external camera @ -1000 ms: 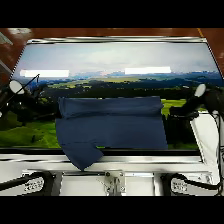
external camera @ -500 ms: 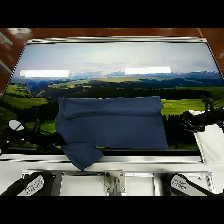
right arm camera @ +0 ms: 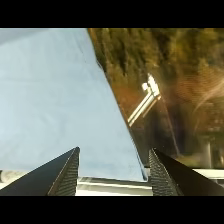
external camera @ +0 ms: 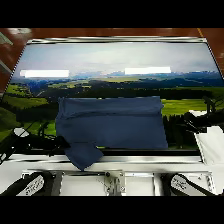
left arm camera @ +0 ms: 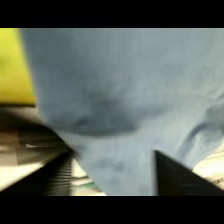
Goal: Fold the shirts.
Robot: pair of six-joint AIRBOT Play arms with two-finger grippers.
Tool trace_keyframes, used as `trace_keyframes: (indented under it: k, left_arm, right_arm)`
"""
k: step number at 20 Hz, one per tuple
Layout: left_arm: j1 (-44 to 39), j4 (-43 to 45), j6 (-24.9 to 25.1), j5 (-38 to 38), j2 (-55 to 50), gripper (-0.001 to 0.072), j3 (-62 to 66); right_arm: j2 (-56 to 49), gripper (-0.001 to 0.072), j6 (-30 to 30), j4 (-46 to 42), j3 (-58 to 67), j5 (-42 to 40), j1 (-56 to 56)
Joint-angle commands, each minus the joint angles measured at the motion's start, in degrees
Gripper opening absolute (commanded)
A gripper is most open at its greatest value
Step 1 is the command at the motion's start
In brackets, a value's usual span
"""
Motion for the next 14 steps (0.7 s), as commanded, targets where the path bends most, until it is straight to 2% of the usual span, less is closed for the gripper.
trace_keyframes:
  k: [1, 2, 3, 4, 7, 8, 9, 10, 14]
  left_arm:
    - [-2.2, -3.7, 0.9, 4.0, -2.4, 0.0425, -0.7]
    - [-3.5, -4.0, 0.9, 4.2, -3.0, 0.0386, -0.7]
    - [-4.5, -4.0, 1.4, 4.0, -3.4, 0.0197, -0.7]
    - [-5.2, -4.0, 2.0, 3.5, -3.5, 0.0050, -0.7]
    - [-5.3, -4.0, 3.7, 1.7, -3.0, 0.0040, -0.6]
    - [-5.3, -4.0, 3.7, 1.8, -3.0, 0.0041, -0.6]
    - [-5.3, -4.0, 3.7, 1.8, -3.0, 0.0040, -0.6]
    - [-5.3, -4.0, 3.7, 1.7, -3.0, 0.0040, -0.6]
    - [-5.3, -4.3, 3.7, 0.4, -3.0, 0.0041, -0.5]
  right_arm:
    - [0.0, 0.0563, 1.2, -1.8, 0.0, -0.1, 0.0]
    - [0.0, 0.0563, 2.6, -4.3, 0.0, -0.1, 0.0]
    - [0.0, 0.0563, 4.5, -7.5, -0.1, 0.0, -0.1]
    - [0.0, 0.0563, 5.9, -10.1, -0.7, 0.5, -0.1]
    - [0.0, 0.0571, 5.4, -10.4, -6.6, 2.4, -0.1]
    - [0.0, 0.0626, 4.5, -8.8, -9.3, 1.9, -0.1]
    - [0.0, 0.0637, 3.0, -7.1, -11.6, 1.3, -0.1]
    - [0.0, 0.0637, 0.9, -5.7, -13.5, 0.2, -0.1]
    - [0.0, 0.0636, 1.6, -0.6, -17.3, -5.2, 0.0]
